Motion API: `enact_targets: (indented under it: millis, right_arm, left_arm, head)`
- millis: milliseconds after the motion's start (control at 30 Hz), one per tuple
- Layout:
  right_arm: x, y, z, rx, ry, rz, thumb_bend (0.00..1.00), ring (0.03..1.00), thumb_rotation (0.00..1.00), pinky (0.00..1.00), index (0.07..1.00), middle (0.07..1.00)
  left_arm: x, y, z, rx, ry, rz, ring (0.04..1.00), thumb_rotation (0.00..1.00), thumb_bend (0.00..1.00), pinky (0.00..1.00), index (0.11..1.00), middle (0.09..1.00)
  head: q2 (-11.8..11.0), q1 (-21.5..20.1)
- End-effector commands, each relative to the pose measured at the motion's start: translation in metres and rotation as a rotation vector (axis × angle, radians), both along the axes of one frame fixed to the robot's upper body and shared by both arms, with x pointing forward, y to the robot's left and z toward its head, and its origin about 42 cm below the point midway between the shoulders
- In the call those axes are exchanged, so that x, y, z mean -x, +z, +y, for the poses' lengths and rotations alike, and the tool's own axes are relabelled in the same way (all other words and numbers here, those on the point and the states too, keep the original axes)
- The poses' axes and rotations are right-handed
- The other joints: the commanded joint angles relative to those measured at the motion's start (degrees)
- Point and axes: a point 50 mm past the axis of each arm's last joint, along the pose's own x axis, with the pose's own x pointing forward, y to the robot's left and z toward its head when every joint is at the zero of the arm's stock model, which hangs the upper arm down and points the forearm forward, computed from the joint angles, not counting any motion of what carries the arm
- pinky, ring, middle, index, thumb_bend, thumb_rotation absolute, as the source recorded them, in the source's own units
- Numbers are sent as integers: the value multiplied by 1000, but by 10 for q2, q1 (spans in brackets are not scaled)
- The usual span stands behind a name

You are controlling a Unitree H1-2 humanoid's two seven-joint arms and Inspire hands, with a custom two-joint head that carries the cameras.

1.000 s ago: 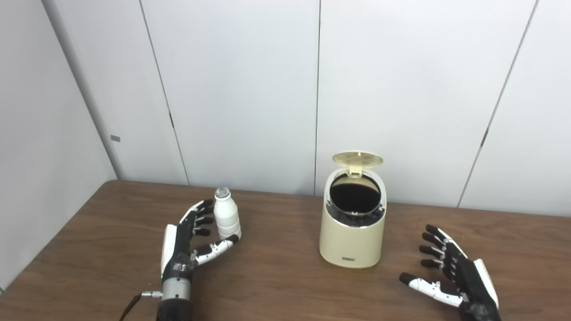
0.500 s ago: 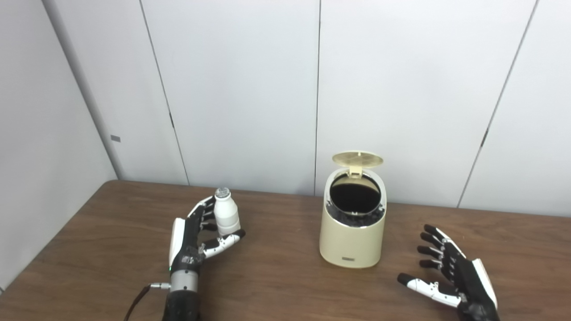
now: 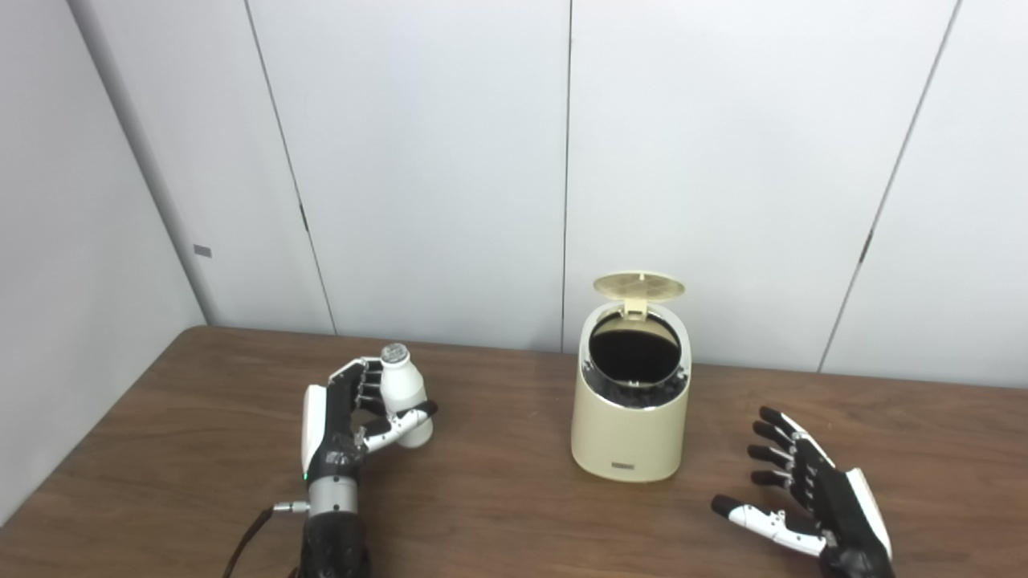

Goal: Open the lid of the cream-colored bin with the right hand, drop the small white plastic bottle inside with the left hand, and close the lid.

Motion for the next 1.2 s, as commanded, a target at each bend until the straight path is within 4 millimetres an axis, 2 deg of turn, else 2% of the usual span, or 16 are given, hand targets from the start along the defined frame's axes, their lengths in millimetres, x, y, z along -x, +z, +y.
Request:
enact_targets:
  millis: [0,400,567,833,1000,1167]
  right_arm:
    - [-3,17,3,-11,8,-61,760,782,160,670,860,850]
    - [-3,17,3,-1,15,-64,756,778,169,667,861,849]
    - [-4,15,3,-3,15,-61,766,781,174,671,861,850]
    - [-6,11,7,-9,19,-61,757,780,168,679,861,847]
    - [-6,8,10,-11,23,-55,754,791,175,691,868,853]
    - [-6,6,14,16,19,-53,752,782,207,687,869,849]
  left_arm:
    - [-4,5,-5,-14,-1,-53,431,0,507,373,519,481]
    - [-2,4,-3,-41,6,-107,431,0,504,355,505,475]
    - [1,11,-9,-49,-12,-159,421,0,504,350,510,471]
    - [4,48,-36,-9,-99,-332,427,0,505,369,505,482]
    - [2,74,-56,7,-137,-378,429,0,505,378,506,479]
    - [-4,100,-84,13,-212,-415,434,0,505,379,499,484]
  head:
    - [3,2]
    - [2,3]
    - [-1,4]
    - [-15,-22]
    - [-21,-32]
    - [-27,-38]
